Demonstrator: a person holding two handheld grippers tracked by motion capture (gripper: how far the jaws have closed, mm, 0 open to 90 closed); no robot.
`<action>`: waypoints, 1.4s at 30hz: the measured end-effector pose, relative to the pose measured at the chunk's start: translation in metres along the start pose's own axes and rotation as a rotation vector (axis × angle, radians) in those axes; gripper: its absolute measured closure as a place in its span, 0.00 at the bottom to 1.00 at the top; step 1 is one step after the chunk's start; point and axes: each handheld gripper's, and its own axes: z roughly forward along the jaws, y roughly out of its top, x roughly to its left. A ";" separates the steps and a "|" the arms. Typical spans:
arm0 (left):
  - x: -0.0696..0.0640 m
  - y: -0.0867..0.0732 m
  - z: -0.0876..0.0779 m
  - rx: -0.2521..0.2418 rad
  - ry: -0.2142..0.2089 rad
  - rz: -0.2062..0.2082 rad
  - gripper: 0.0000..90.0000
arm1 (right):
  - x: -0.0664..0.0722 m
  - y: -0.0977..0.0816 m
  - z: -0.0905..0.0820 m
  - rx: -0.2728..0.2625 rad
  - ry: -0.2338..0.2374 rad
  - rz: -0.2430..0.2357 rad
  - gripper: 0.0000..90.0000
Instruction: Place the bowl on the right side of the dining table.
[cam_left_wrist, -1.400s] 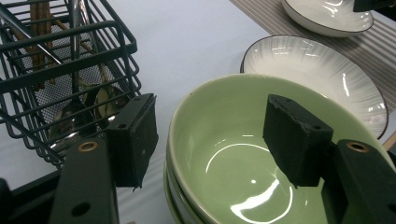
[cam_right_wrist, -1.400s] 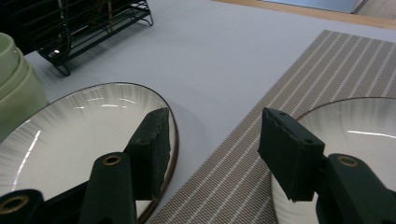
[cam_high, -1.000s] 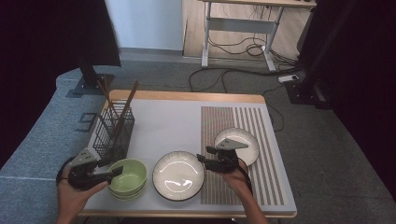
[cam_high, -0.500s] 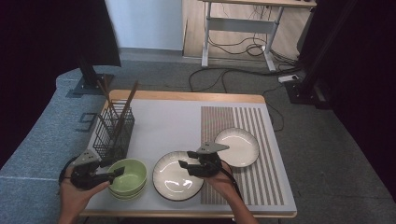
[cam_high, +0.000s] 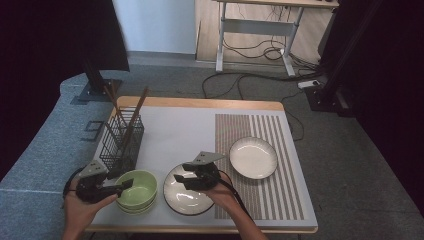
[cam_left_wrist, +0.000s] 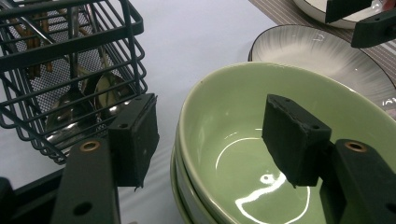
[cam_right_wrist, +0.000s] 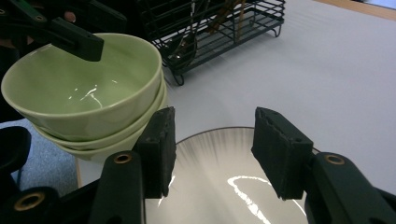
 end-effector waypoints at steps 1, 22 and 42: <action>0.000 0.000 0.000 0.000 0.000 0.000 0.40 | 0.001 0.001 0.001 0.002 0.004 -0.003 0.55; 0.003 -0.001 -0.002 -0.016 -0.056 -0.025 0.40 | 0.029 0.024 0.031 0.033 0.079 -0.055 0.55; 0.002 0.000 -0.003 -0.020 -0.052 -0.024 0.41 | 0.043 0.025 0.068 0.151 0.051 -0.065 0.61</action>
